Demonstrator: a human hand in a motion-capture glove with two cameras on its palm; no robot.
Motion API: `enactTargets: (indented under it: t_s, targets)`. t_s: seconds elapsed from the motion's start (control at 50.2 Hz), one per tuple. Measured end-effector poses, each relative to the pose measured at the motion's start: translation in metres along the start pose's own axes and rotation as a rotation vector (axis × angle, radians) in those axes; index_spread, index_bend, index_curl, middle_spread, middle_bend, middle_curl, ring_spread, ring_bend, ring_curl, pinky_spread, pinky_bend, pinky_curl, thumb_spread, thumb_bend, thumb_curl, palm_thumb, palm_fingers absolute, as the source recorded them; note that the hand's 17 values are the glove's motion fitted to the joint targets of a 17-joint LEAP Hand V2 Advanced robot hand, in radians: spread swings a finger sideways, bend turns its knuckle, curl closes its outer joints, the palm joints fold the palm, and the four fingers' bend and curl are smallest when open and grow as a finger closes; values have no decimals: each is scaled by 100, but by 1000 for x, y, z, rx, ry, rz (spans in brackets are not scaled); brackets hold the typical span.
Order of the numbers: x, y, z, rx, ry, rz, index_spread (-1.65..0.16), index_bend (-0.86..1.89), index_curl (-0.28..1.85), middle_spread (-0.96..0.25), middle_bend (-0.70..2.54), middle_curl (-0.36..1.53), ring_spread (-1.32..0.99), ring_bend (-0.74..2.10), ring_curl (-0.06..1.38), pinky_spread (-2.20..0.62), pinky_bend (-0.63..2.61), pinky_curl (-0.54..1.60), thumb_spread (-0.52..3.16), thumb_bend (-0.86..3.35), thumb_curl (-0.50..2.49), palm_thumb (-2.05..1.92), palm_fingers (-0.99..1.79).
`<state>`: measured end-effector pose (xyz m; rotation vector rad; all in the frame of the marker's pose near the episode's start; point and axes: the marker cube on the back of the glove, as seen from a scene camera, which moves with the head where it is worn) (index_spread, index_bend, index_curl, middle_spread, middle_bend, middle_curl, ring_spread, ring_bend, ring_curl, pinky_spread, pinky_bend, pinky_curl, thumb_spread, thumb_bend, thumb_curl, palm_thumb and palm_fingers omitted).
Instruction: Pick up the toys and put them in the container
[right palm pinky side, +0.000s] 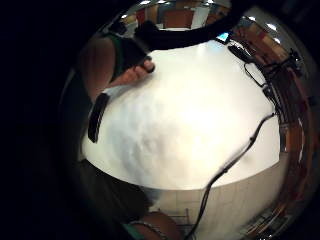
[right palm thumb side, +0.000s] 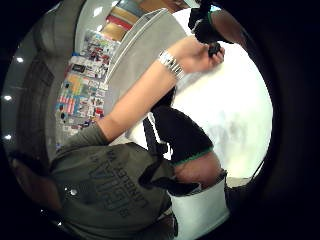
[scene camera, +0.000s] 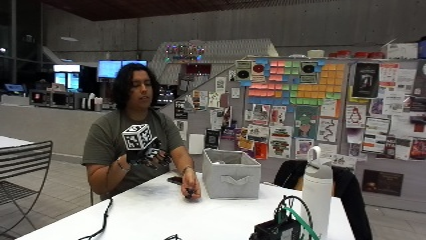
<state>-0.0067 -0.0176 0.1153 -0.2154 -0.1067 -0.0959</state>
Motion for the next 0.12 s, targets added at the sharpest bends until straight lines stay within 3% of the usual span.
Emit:
enactTargets:
  t_s: [0.12]
  targets:
    - [2, -5, 2, -5, 2, -11, -42, 19, 50, -13, 19, 38, -22, 23, 26, 2, 51, 34, 137, -3, 25, -3, 34]
